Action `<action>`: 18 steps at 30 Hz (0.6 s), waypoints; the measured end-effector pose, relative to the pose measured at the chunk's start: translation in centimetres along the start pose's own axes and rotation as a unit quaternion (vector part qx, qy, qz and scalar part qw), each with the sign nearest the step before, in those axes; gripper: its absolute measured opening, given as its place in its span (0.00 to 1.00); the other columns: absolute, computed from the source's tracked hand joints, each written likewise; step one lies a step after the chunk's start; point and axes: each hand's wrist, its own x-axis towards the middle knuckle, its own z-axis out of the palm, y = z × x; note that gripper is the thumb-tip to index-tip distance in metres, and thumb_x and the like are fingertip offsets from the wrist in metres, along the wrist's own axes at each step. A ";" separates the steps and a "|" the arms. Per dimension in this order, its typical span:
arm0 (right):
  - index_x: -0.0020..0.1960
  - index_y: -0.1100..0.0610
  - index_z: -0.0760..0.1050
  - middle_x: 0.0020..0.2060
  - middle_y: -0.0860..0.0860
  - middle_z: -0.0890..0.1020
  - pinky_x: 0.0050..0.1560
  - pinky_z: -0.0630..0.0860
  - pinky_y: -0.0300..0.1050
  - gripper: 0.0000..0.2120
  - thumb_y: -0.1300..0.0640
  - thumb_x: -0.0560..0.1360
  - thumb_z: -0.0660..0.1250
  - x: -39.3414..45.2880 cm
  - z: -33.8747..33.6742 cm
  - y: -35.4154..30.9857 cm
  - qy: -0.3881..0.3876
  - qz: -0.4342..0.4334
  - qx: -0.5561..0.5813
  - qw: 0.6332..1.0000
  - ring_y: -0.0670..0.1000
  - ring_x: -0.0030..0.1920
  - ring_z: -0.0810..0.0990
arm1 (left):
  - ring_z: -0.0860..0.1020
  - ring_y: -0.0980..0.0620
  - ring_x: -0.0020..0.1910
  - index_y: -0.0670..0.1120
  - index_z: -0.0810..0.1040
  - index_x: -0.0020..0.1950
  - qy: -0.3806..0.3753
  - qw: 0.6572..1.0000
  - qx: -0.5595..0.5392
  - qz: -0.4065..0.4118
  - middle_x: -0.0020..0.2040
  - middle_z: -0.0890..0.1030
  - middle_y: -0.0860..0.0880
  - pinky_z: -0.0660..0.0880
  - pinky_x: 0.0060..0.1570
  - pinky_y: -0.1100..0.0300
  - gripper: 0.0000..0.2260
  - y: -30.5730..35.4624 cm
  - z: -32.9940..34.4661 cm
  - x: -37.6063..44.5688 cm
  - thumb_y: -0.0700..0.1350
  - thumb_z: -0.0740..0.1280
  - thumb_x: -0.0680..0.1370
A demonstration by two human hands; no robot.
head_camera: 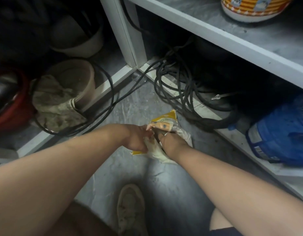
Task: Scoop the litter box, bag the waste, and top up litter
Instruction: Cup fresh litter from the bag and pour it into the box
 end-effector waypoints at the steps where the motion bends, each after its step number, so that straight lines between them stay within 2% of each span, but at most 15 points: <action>1: 0.75 0.56 0.64 0.63 0.61 0.77 0.60 0.76 0.53 0.22 0.64 0.81 0.55 0.0 0.0 -0.1 0.010 -0.005 -0.001 1.000 0.62 0.62 0.78 | 0.63 0.48 0.76 0.56 0.51 0.81 0.002 1.000 0.002 -0.002 0.81 0.51 0.54 0.63 0.70 0.56 0.33 -0.1 0.2 0.1 0.56 0.63 0.80; 6: 0.72 0.55 0.66 0.59 0.62 0.79 0.58 0.75 0.52 0.21 0.64 0.80 0.57 -0.4 -0.1 -0.3 0.048 -0.023 0.022 0.998 0.63 0.58 0.79 | 0.63 0.48 0.76 0.56 0.49 0.82 0.002 1.000 0.003 -0.009 0.82 0.51 0.55 0.64 0.70 0.56 0.35 -0.4 0.6 0.5 0.57 0.64 0.79; 9: 0.71 0.53 0.65 0.60 0.60 0.78 0.59 0.74 0.50 0.22 0.62 0.78 0.60 -1.2 0.2 0.0 0.076 -0.031 0.067 0.994 0.62 0.59 0.78 | 0.64 0.47 0.76 0.58 0.51 0.81 -0.006 1.000 0.000 -0.006 0.81 0.53 0.53 0.64 0.70 0.54 0.33 -0.2 0.4 0.4 0.56 0.63 0.80; 12: 0.69 0.54 0.64 0.59 0.62 0.76 0.59 0.74 0.49 0.22 0.65 0.76 0.61 -2.2 0.4 0.5 0.077 -0.027 0.081 0.993 0.61 0.58 0.78 | 0.64 0.47 0.75 0.55 0.55 0.81 -0.004 1.000 -0.008 0.004 0.80 0.56 0.51 0.63 0.69 0.56 0.30 0.1 0.2 0.1 0.54 0.63 0.81; 18: 0.68 0.56 0.62 0.59 0.61 0.75 0.52 0.72 0.48 0.22 0.65 0.76 0.60 -4.4 0.5 2.0 0.076 -0.024 0.092 0.993 0.61 0.57 0.78 | 0.58 0.46 0.79 0.58 0.48 0.81 -0.011 1.000 -0.014 -0.016 0.82 0.48 0.53 0.59 0.73 0.52 0.34 -0.7 0.6 0.1 0.57 0.63 0.80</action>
